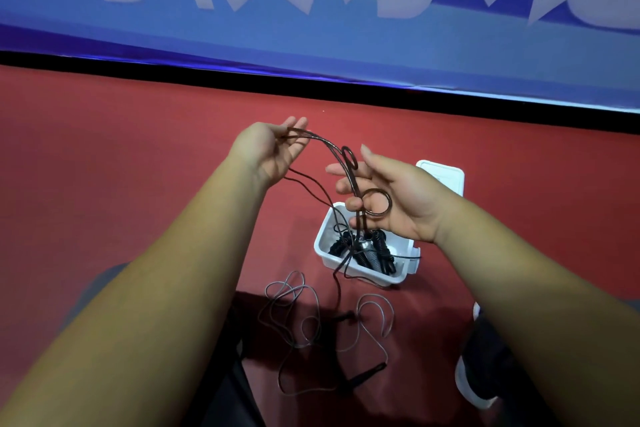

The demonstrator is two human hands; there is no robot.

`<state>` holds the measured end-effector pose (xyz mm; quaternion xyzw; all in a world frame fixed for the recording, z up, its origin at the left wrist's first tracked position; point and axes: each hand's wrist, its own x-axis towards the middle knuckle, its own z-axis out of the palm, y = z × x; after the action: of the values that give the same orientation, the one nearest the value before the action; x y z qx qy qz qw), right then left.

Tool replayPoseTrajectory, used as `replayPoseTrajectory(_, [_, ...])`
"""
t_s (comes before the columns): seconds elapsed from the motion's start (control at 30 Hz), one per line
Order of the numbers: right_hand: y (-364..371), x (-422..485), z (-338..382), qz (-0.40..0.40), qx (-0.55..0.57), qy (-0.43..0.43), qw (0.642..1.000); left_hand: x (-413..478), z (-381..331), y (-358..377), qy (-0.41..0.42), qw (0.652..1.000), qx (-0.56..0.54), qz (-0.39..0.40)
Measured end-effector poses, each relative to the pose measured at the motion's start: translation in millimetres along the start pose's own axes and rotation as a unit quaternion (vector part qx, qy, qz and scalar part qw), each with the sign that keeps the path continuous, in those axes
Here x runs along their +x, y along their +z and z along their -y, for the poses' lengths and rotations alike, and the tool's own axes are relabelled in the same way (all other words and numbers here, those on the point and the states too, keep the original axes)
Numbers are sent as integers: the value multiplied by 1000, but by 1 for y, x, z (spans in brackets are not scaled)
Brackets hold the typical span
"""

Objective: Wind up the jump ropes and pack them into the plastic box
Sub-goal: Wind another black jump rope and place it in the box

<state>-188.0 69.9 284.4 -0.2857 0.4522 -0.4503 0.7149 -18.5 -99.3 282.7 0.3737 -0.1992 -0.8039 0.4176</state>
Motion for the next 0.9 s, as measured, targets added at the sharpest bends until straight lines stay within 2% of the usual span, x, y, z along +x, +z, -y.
replayPoseTrajectory(0.07, [-3,-3,2,-1,-24,11,1000,0,-3,-1,17,1000,-15,-9])
replayPoseTrajectory(0.13, [-9,-6,1,-5,-95,48,994,2,-6,-3,36,999,-11,-27])
replayPoseTrajectory(0.23, [-23,-6,-5,-38,-241,125,962,6,-9,-9,65,997,3,-51])
replayPoseTrajectory(0.3, [-29,-4,-9,-71,-298,157,939,7,-8,-12,79,995,20,-62])
replayPoseTrajectory(0.5, [-37,-7,-8,-143,-386,154,898,17,-6,-20,111,986,26,-125])
replayPoseTrajectory(0.6, [-40,0,-12,-160,-310,96,932,23,-1,-22,72,987,65,-130])
replayPoseTrajectory(0.7, [-41,7,-13,-171,-193,14,966,21,7,-20,-16,989,119,-91])
replayPoseTrajectory(0.8, [-36,7,-7,-159,-85,-46,983,14,17,-15,-104,983,133,-72])
replayPoseTrajectory(0.9, [-32,5,1,-160,3,-67,985,7,30,-8,-155,973,164,-54])
